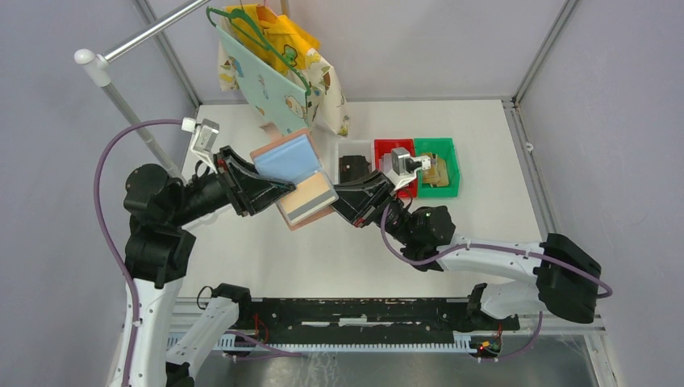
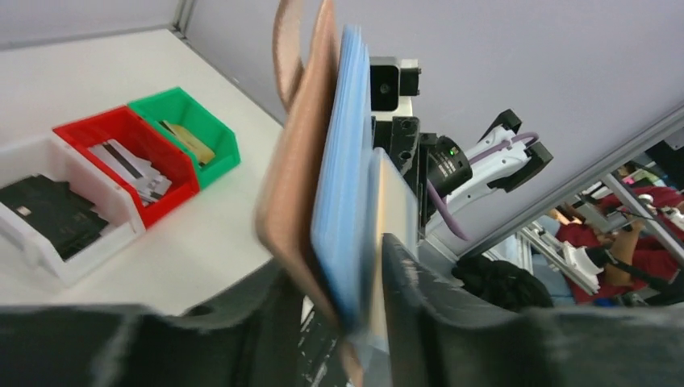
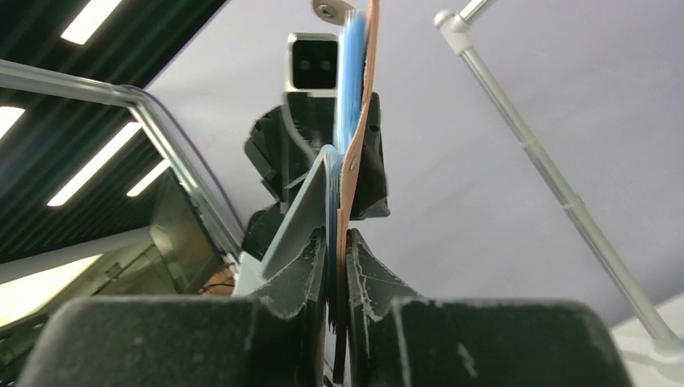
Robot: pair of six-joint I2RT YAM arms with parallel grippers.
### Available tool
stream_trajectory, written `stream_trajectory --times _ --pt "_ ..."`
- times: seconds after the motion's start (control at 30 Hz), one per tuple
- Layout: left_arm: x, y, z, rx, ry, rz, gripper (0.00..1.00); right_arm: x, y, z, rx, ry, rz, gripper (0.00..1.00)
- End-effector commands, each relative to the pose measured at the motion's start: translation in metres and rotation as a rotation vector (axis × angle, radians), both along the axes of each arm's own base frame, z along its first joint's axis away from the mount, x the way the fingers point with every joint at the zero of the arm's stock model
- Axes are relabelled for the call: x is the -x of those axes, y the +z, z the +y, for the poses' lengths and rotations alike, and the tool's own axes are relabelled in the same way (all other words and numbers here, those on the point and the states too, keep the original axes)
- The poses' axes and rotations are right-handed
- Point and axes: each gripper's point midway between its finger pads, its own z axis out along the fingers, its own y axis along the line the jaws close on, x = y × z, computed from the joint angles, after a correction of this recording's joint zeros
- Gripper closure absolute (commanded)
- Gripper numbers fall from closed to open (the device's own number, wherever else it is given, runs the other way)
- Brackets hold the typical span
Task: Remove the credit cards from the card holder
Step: Remove the credit card from the card holder.
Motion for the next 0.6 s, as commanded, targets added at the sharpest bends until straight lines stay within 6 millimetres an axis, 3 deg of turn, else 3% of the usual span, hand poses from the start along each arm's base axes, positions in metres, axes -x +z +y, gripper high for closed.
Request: stream_trajectory --times 0.0,0.1,0.13,0.2,0.37,0.57 --pt "0.004 -0.009 0.005 -0.12 0.0 -0.164 0.42 -0.016 -0.004 0.008 0.153 -0.079 0.057 1.0" --pt "-0.001 -0.012 0.016 -0.22 0.07 -0.304 0.25 -0.042 -0.035 0.021 0.42 -0.202 0.133 1.0" --pt "-0.003 -0.014 0.021 -0.257 0.101 -0.361 0.23 -0.048 -0.034 0.023 0.483 -0.235 0.123 1.0" --pt "-0.009 -0.024 0.029 -0.318 0.155 -0.456 0.21 -0.059 -0.055 0.028 0.676 -0.298 0.122 1.0" --pt "-0.003 -0.051 0.031 -0.4 0.124 -0.593 0.21 -0.076 -0.078 0.021 0.956 -0.449 0.091 1.0" --pt "-0.009 -0.068 0.035 -0.468 0.133 -0.671 0.2 -0.078 -0.068 0.03 1.083 -0.517 0.039 1.0"
